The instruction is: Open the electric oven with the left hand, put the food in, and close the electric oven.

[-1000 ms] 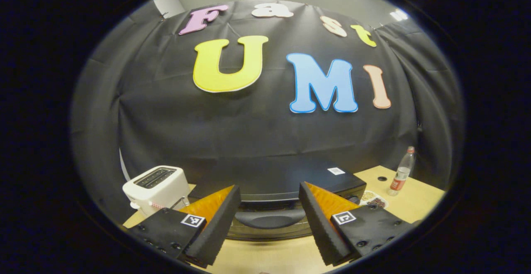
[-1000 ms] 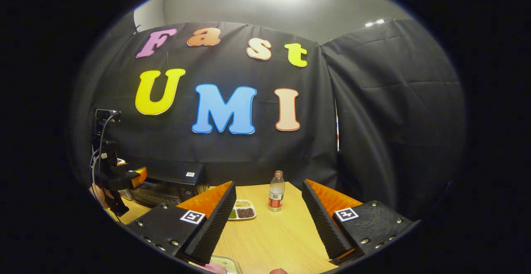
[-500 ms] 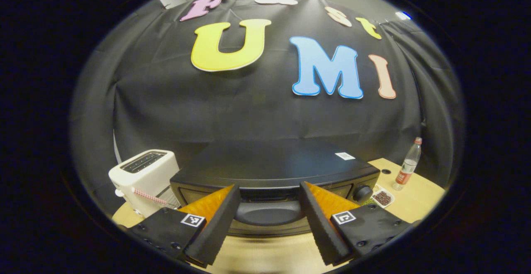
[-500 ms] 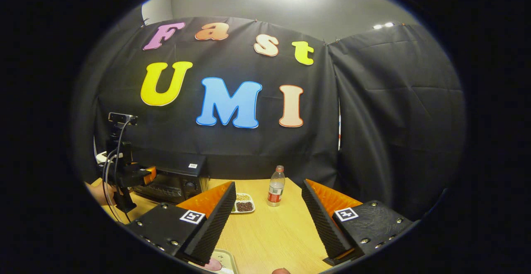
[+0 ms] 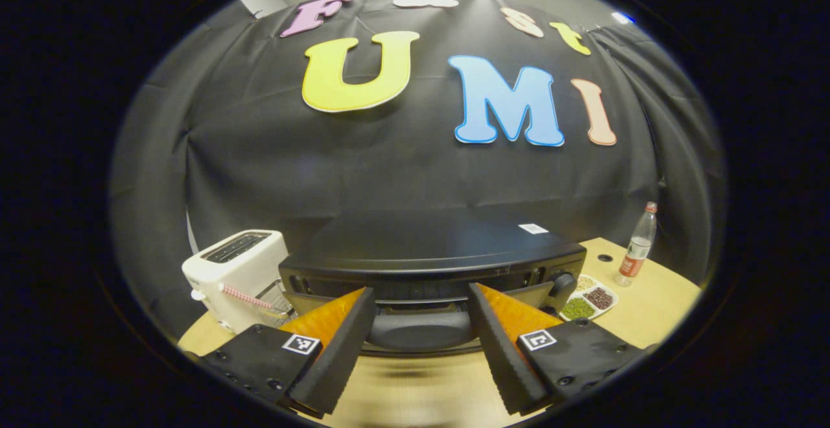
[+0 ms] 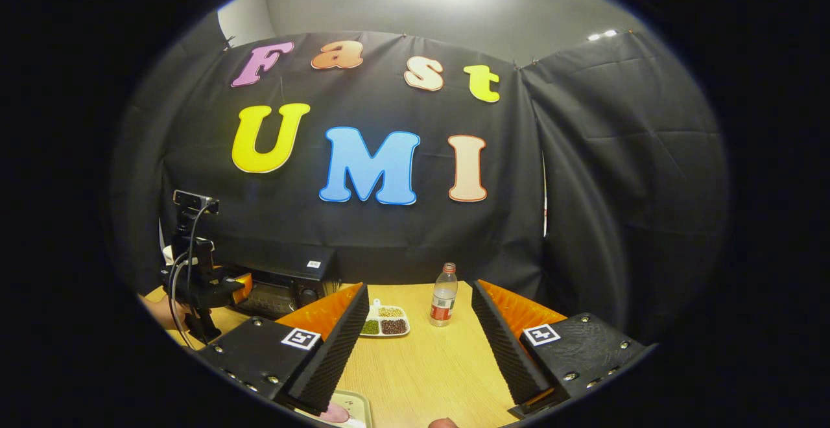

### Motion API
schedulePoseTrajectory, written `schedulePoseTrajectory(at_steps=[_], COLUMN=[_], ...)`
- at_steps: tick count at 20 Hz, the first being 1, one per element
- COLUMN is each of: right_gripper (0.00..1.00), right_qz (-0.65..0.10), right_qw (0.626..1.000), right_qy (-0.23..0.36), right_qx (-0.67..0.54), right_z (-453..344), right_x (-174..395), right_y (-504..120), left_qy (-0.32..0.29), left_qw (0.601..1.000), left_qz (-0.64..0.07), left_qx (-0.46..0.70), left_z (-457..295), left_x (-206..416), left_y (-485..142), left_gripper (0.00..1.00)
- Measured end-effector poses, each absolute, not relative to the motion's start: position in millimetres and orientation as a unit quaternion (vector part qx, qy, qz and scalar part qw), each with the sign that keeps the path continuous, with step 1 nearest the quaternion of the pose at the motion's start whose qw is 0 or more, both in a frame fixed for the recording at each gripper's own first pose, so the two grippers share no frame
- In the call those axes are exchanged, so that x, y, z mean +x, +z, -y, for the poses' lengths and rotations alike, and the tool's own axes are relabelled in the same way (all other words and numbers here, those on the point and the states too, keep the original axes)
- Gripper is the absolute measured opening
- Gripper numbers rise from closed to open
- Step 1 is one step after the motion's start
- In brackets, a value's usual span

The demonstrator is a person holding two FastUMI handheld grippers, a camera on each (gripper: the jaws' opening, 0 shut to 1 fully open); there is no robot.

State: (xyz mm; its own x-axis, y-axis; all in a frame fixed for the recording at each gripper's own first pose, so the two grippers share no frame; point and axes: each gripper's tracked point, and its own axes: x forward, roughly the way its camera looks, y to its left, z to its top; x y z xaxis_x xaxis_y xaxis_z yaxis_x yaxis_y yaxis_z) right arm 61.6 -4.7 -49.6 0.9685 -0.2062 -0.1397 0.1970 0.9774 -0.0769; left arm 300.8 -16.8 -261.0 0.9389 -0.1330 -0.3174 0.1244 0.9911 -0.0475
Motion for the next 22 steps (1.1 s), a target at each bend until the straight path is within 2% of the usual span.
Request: schedulePoseTrajectory(at_steps=[2,5,8,9,10,13,16,17,22], right_gripper=[0.98,0.98,0.98,0.98,0.98,0.98,0.98,0.98,0.98], right_qz=[-0.076,-0.078,-0.08,-0.079,-0.078,-0.077,-0.078,-0.08,-0.082], right_qw=[0.992,0.992,0.993,0.993,0.994,0.994,0.995,0.995,0.995], right_qy=[-0.095,-0.092,-0.084,-0.081,-0.077,-0.065,-0.055,-0.052,-0.043], right_qx=[-0.028,-0.027,-0.025,-0.025,-0.027,-0.031,-0.032,-0.032,-0.03], right_z=[6,11,12,12,12,10,8,7,6], right_x=[61,59,58,58,58,59,57,58,52], right_y=[-52,-53,-53,-52,-51,-50,-51,-52,-51], left_qy=[-0.06,-0.057,-0.056,-0.055,-0.054,-0.05,-0.052,-0.053,-0.042], left_qw=[0.984,0.983,0.982,0.982,0.981,0.978,0.974,0.972,0.967], left_qz=[-0.167,-0.173,-0.181,-0.183,-0.187,-0.202,-0.219,-0.228,-0.25], left_qx=[-0.011,-0.007,-0.001,0.001,0.002,0.0,-0.006,-0.01,-0.02], left_z=[17,16,16,16,16,16,17,16,17], left_x=[290,275,261,256,251,234,219,214,199], left_y=[-265,-271,-280,-283,-286,-299,-315,-321,-340], left_gripper=[1.0,0.96,0.96,1.0,0.96,1.0,1.0,0.96,0.97])
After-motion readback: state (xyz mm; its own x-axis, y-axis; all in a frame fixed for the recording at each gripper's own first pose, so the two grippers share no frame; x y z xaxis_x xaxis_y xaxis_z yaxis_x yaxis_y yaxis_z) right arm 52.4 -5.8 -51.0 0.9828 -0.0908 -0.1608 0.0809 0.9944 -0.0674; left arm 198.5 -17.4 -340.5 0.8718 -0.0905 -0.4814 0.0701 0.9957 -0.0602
